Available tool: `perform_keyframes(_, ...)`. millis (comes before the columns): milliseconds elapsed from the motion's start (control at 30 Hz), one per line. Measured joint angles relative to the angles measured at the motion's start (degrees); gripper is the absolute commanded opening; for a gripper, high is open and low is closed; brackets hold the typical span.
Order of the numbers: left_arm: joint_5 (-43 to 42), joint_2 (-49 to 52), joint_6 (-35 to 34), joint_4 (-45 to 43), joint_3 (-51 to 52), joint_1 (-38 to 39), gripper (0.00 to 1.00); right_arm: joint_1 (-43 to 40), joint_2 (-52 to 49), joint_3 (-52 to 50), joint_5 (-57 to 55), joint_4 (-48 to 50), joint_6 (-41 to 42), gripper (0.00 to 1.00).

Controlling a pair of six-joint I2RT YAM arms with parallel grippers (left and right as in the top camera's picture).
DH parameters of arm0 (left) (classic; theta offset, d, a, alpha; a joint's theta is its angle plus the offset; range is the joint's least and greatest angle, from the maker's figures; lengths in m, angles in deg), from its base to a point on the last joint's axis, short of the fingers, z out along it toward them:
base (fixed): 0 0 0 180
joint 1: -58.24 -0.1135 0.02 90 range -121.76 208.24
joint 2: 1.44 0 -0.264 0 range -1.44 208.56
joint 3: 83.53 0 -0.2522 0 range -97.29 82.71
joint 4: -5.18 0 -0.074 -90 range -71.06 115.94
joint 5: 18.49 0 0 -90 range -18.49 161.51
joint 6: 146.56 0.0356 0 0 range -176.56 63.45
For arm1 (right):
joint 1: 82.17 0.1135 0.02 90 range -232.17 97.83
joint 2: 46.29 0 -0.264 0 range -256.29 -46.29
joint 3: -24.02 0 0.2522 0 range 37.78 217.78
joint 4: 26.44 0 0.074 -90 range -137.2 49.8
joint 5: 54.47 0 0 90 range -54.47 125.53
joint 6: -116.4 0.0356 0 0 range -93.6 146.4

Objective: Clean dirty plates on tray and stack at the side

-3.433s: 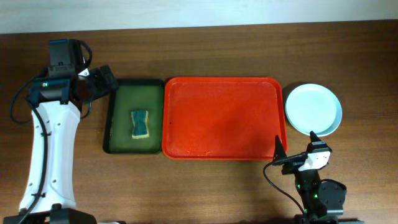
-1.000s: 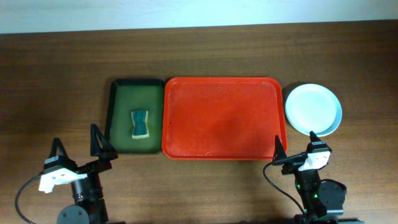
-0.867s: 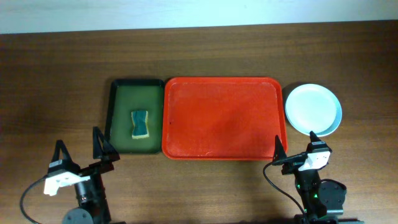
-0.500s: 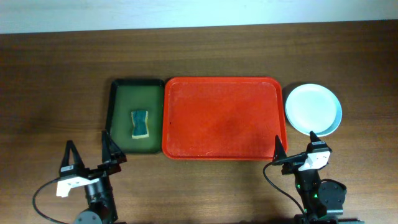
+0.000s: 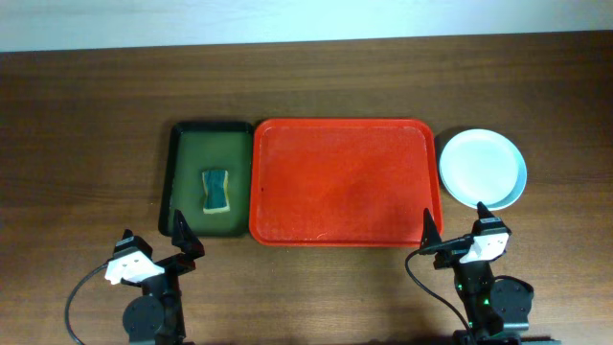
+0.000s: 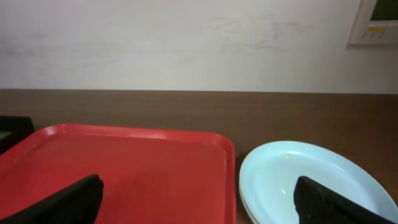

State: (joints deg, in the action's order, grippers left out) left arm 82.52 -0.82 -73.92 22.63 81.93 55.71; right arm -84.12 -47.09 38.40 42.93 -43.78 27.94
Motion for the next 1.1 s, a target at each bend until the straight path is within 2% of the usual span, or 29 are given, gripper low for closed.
perform_keyframes(133,0.0,0.0,0.0,-0.2,0.0,0.0,0.99,0.0,0.0,0.0,0.0,0.0,0.0,0.99)
perform_keyframes(267,0.0,0.0,0.0,-4.9,0.0,0.0,0.99,0.0,0.0,0.0,0.0,0.0,0.0,0.99)
perform_keyframes(400,0.2,0.0,0.0,-0.2,0.0,0.0,0.99,0.0,0.0,0.0,0.0,0.0,0.0,0.99)
perform_keyframes(867,0.2,0.0,0.1,-0.1,0.1,0.0,0.99,0.0,0.0,0.0,0.0,0.0,0.0,0.99)
perform_keyframes(967,-1.3,0.0,4.5,0.1,0.1,0.0,0.99,0.0,0.0,0.0,0.0,0.0,0.0,0.99)
perform_keyframes(1100,-6.0,0.0,14.3,0.6,0.1,0.0,0.99,0.0,0.0,0.0,0.0,0.0,0.0,0.99)
